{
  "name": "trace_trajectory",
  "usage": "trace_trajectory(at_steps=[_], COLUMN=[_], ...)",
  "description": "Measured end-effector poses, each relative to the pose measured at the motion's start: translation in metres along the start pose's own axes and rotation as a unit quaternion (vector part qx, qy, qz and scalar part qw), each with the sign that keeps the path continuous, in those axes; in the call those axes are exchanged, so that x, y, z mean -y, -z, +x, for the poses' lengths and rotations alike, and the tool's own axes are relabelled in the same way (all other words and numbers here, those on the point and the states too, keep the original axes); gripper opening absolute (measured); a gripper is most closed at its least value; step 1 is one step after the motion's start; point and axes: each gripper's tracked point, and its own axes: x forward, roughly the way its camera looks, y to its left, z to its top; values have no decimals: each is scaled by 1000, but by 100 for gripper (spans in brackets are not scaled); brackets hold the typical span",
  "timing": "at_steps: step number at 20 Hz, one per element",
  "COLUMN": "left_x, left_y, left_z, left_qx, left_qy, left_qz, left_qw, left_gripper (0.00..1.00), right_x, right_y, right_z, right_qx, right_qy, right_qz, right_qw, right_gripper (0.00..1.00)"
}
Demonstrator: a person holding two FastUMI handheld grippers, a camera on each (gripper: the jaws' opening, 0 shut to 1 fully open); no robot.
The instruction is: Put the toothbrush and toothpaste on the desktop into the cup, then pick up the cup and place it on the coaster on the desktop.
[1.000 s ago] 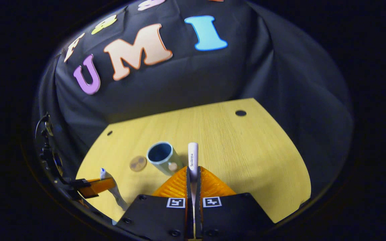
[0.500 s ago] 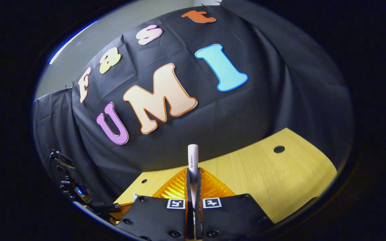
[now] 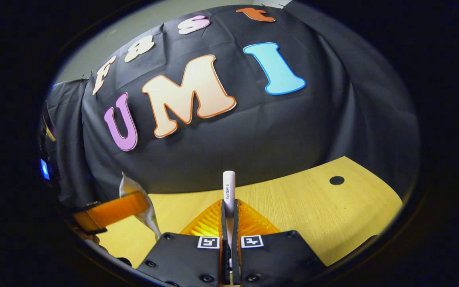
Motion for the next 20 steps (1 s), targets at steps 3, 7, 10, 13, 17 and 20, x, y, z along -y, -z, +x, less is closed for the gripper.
trace_trajectory(at_steps=[3, 7, 10, 13, 17, 20], left_x=[3, 9, 18, 37, 52, 58], left_y=[4, 7, 10, 20, 54, 74], left_z=[7, 13, 20, 32, 44, 47], left_qx=[4, 7, 6, 3, -31, -50], left_qy=[13, 27, 36, 58, 78, 91], left_qz=[-9, -12, -15, -18, 16, 21], left_qw=[1000, 1000, 999, 998, 996, 994], left_gripper=[0, 0, 0, 0, 0, 1], right_x=[0, 23, 58, 97, 131, 140], right_y=[17, 18, 8, 8, 16, 20], right_z=[0, -12, -32, -59, -88, -101], right_qx=[-21, -30, -23, -26, -40, -47], right_qy=[-1, 29, 72, 118, 156, 166], right_qz=[1, 3, -2, -7, -4, -10], right_qw=[1000, 999, 997, 993, 987, 985], right_gripper=[11, 46, 93, 99, 98, 98])
